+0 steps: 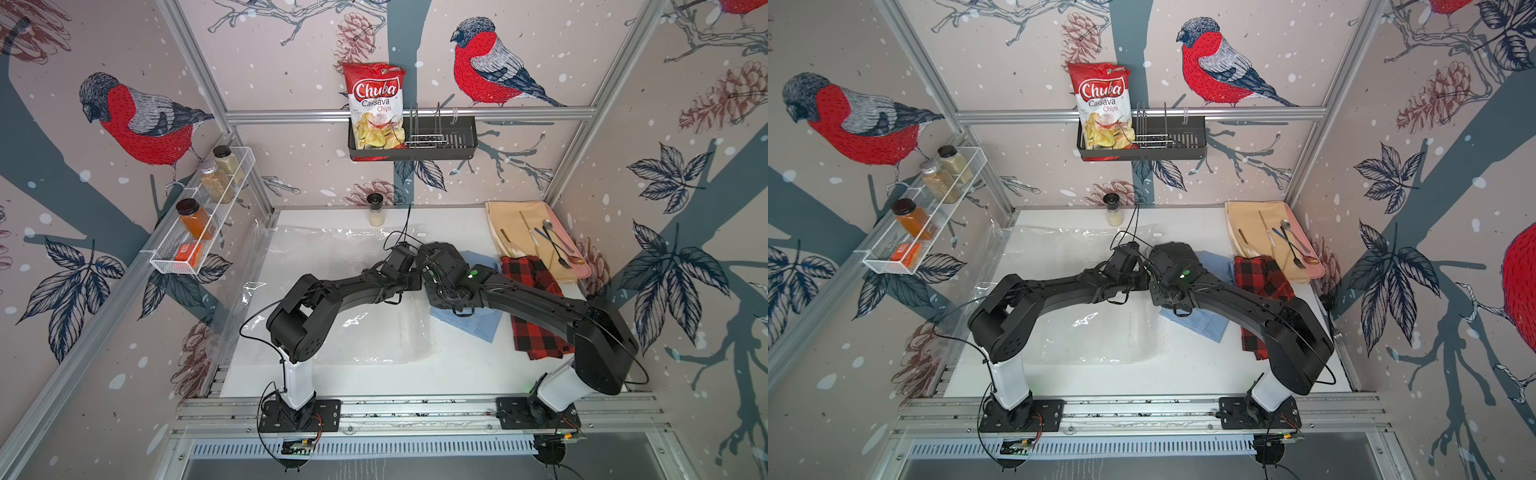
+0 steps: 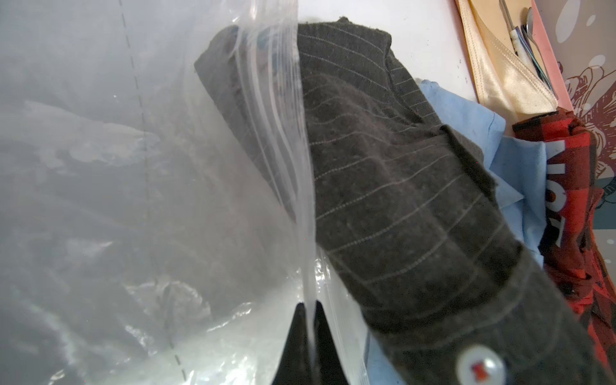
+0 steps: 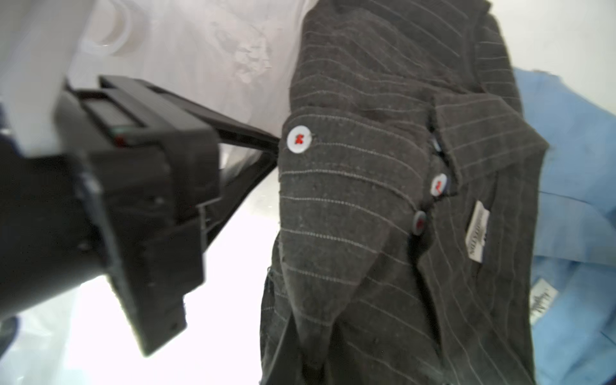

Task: Place the folded shirt into the vacuum bag
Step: Place the shirt in the vacuum bag.

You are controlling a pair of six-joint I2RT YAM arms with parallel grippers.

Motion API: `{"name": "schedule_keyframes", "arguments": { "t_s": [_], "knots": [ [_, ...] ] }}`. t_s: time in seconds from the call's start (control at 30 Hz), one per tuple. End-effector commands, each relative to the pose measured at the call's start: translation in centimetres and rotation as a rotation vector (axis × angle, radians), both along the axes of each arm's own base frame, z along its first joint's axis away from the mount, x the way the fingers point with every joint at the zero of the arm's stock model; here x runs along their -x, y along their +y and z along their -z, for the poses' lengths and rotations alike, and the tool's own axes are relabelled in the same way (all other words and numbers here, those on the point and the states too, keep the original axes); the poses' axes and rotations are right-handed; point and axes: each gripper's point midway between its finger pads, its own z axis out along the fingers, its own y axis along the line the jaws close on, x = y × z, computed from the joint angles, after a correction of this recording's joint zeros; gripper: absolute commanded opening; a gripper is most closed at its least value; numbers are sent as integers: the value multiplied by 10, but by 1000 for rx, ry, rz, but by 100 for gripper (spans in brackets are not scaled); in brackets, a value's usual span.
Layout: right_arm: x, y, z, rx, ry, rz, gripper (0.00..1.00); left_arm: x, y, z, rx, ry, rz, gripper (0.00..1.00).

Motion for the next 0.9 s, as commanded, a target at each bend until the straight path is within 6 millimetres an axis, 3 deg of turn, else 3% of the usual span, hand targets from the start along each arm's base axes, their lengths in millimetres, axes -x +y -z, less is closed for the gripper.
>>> {"name": "schedule_keyframes", "arguments": {
  "t_s": [0.0,0.17,0.33,0.5,0.6,0.73,0.87],
  "knots": [
    [6,19,1,-69,48,-54,2,-4,-3,-10,25,-27,-6,0],
    [13,31,14,-149,118,-75,3,-3,-2,-14,29,-33,-6,0],
    [16,31,30,-255,187,-69,6,-1,1,-23,38,-45,-11,0],
    [20,33,20,-399,212,-95,44,1,4,-29,37,-54,-11,0],
    [22,30,4,-485,206,-104,51,2,4,-31,42,-53,-9,0],
    [19,17,-9,-563,192,-79,52,3,4,-34,45,-58,-7,0],
    [26,15,-8,-631,228,-96,46,3,5,-40,42,-70,-11,0]
  ]
}}
